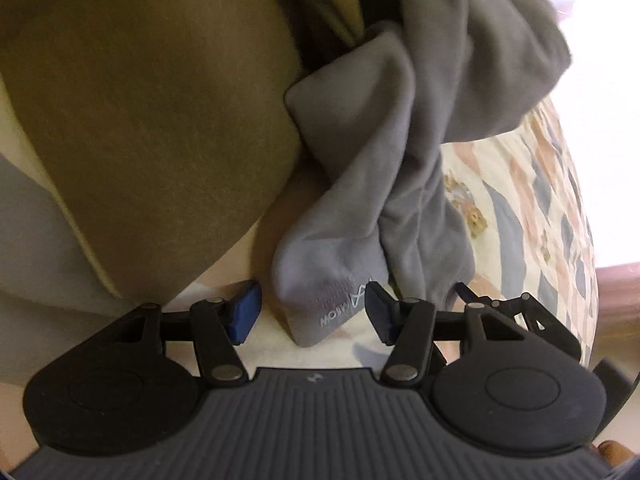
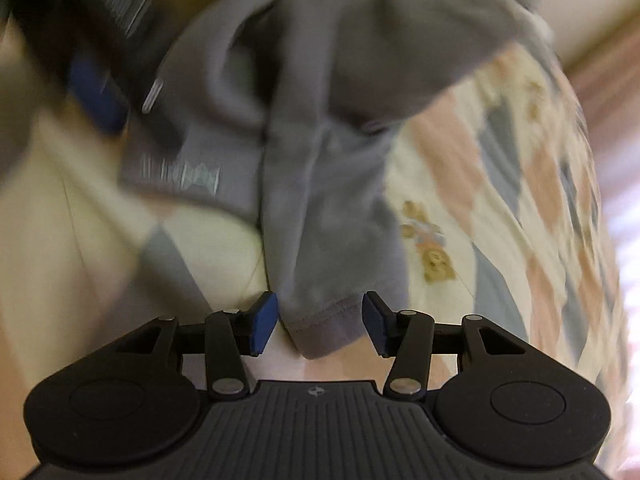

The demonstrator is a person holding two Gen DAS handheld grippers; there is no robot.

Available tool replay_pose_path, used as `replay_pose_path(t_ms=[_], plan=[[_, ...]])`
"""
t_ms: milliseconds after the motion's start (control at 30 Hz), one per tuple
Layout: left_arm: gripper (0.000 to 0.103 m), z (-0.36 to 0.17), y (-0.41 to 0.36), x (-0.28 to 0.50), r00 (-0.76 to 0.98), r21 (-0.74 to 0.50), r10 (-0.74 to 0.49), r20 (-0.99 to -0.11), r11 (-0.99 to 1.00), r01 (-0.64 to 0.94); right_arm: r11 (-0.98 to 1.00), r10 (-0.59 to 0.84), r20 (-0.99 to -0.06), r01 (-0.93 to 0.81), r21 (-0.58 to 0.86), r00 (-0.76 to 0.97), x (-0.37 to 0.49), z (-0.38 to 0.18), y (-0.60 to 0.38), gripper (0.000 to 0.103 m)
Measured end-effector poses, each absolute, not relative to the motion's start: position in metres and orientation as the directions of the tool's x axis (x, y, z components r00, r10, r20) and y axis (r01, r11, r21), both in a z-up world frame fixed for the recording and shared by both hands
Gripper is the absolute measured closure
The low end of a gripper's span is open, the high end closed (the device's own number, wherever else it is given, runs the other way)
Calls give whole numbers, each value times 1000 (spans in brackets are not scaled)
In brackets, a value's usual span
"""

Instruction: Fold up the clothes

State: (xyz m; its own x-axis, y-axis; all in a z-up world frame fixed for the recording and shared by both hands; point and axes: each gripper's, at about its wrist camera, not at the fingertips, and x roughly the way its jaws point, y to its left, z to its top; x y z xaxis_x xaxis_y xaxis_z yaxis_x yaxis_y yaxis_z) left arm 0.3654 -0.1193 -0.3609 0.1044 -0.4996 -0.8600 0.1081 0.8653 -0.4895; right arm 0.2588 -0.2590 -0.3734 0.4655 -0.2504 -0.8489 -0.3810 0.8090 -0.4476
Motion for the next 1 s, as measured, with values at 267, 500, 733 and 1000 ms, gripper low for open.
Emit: replay_pose_path(t_ms=[267, 500, 733, 1000], plan=[[98, -348, -112, 347, 162, -524, -525, -835, 850, 55, 825, -242, -836, -349, -445, 493, 257, -369, -277, 98], [99, -246, -93, 265, 294, -513, -562, -773, 827, 230, 984, -78, -804, -84, -157, 589, 213, -264, -323, 98], [99, -158, -82, 108, 268, -542, -661, -701, 738, 402, 980, -26, -727, 161, 116, 686, 62, -149, -394, 98], [97, -154, -183, -61, -116, -588, -704, -701, 478, 653, 892, -209, -762, 439, 109, 613, -155, -103, -475, 98]])
